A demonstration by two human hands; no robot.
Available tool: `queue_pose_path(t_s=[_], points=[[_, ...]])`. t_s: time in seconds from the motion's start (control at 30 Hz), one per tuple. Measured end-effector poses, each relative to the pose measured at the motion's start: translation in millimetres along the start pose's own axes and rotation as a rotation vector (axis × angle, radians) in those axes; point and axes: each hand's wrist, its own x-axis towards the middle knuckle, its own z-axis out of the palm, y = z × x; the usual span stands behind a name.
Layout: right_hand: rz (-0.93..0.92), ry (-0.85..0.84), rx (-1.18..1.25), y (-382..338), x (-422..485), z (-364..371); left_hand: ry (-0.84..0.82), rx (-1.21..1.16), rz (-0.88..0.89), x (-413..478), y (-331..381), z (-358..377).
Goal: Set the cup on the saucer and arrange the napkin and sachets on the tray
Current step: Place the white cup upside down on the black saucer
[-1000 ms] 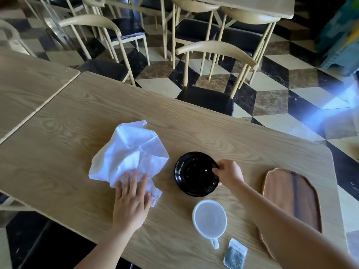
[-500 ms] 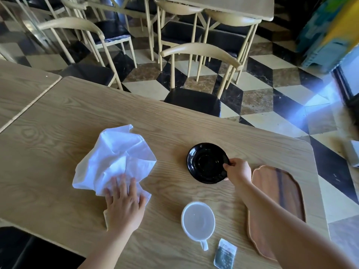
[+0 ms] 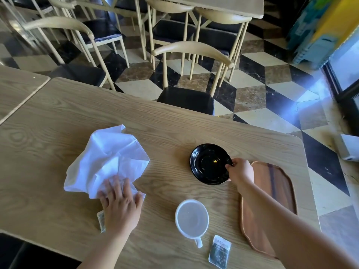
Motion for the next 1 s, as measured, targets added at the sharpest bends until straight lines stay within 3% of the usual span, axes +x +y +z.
queue_pose_path(t_s=[0.23, 0.4, 0.53, 0.7, 1.0], points=[[-0.077, 0.01, -0.077, 4, -15, -5, 0.007, 0.0, -0.001, 1, 1, 1], [-0.325, 0.183, 0.067, 13, -84, -15, 0.076, -0.03, 0.035, -5, 7, -3], [-0.326, -0.038, 0.129, 39, -157, 0, 0.101, -0.029, 0.177, -11, 26, -1], [-0.255, -0.252, 0.048, 69, -207, 23, 0.048, -0.016, 0.155, -15, 34, 4], [-0.211, -0.221, 0.06, 70, -208, 44, 0.071, -0.015, 0.154, -16, 31, 11]])
